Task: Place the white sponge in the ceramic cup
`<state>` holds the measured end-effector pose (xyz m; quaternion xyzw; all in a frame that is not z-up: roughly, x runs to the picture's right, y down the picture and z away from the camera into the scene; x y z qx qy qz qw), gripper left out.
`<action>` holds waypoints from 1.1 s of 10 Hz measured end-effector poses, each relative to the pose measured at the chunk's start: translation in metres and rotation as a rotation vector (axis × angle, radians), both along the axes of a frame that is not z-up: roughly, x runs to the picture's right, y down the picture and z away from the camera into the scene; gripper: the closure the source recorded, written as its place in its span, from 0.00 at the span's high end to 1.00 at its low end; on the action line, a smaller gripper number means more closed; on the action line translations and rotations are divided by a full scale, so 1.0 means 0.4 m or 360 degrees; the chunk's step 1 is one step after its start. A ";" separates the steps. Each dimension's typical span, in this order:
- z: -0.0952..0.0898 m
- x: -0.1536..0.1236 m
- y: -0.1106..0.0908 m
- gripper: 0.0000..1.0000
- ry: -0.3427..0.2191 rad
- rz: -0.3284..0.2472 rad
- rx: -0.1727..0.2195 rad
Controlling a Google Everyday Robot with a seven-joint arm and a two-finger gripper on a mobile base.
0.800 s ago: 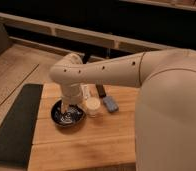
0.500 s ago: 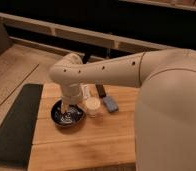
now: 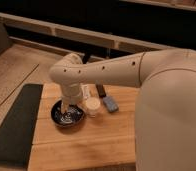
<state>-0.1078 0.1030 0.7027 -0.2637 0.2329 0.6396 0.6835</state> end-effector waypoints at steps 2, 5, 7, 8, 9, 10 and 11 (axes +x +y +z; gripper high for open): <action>0.000 0.000 0.000 0.65 0.0000 0.0000 0.0000; 0.000 0.001 0.000 0.65 0.0000 0.0000 0.0000; 0.000 0.001 0.000 0.65 0.0001 0.0001 0.0000; 0.000 0.002 0.000 0.65 0.0001 -0.0002 0.0002; 0.001 0.005 -0.004 0.65 -0.0001 -0.0012 0.0021; 0.002 0.010 -0.010 0.65 -0.0003 -0.0025 0.0049; 0.002 0.025 -0.024 0.65 0.0014 -0.0039 0.0104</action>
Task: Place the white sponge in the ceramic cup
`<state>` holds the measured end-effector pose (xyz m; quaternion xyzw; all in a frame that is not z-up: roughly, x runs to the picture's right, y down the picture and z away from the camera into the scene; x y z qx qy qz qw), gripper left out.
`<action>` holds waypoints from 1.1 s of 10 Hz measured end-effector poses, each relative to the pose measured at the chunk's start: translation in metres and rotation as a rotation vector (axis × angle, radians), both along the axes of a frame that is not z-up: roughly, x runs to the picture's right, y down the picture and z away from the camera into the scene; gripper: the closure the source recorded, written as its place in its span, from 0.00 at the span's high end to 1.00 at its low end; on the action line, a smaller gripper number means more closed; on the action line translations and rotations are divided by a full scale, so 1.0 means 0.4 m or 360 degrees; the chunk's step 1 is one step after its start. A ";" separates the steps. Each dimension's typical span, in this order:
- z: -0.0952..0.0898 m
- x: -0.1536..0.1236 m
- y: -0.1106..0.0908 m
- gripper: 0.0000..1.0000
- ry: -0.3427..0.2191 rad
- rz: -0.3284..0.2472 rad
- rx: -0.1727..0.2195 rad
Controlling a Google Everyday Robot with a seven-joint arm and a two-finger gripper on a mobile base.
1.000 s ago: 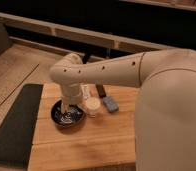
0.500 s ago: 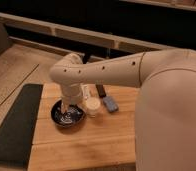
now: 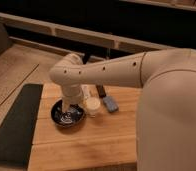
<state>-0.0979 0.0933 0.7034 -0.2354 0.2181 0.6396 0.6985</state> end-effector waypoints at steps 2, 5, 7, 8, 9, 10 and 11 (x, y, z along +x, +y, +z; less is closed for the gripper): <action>-0.016 0.061 -0.073 0.65 0.0027 -0.0030 0.0217; -0.071 0.111 -0.142 0.65 -0.0045 0.0006 0.0463; -0.098 0.155 -0.157 0.65 -0.0054 0.0089 0.0545; -0.100 0.158 -0.158 0.65 -0.0057 0.0096 0.0552; -0.101 0.151 -0.158 0.65 -0.0063 0.0092 0.0552; -0.100 0.148 -0.157 0.65 -0.0066 0.0089 0.0550; -0.082 0.159 -0.157 0.65 -0.0055 0.0101 0.0542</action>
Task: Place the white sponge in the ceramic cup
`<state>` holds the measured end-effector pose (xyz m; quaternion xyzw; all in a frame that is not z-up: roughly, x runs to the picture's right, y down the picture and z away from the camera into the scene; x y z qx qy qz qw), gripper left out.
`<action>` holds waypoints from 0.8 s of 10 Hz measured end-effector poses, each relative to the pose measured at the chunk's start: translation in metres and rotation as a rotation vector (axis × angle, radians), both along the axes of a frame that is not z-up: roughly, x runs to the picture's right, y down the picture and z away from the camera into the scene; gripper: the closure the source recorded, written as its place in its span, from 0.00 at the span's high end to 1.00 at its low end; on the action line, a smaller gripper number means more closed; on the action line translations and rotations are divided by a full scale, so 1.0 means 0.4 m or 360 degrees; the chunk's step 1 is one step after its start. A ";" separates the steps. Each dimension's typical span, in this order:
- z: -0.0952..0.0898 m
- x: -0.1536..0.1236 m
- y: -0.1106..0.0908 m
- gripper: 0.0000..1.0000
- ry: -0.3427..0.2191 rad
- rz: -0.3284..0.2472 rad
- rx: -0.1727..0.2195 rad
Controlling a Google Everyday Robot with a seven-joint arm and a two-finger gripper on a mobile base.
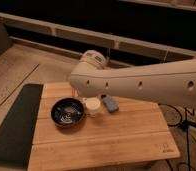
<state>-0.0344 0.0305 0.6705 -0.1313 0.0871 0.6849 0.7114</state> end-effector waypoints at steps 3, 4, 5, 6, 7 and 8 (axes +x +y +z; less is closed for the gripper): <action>0.096 0.145 -0.025 0.65 0.0029 0.0199 0.0021; 0.111 0.179 -0.035 0.65 0.0016 0.0253 0.0042; 0.128 0.213 -0.048 0.65 -0.0005 0.0306 0.0068; 0.143 0.254 -0.055 0.65 -0.0031 0.0364 0.0089; 0.158 0.305 -0.047 0.65 -0.0034 0.0403 0.0088; 0.167 0.346 -0.034 0.65 -0.0024 0.0427 0.0075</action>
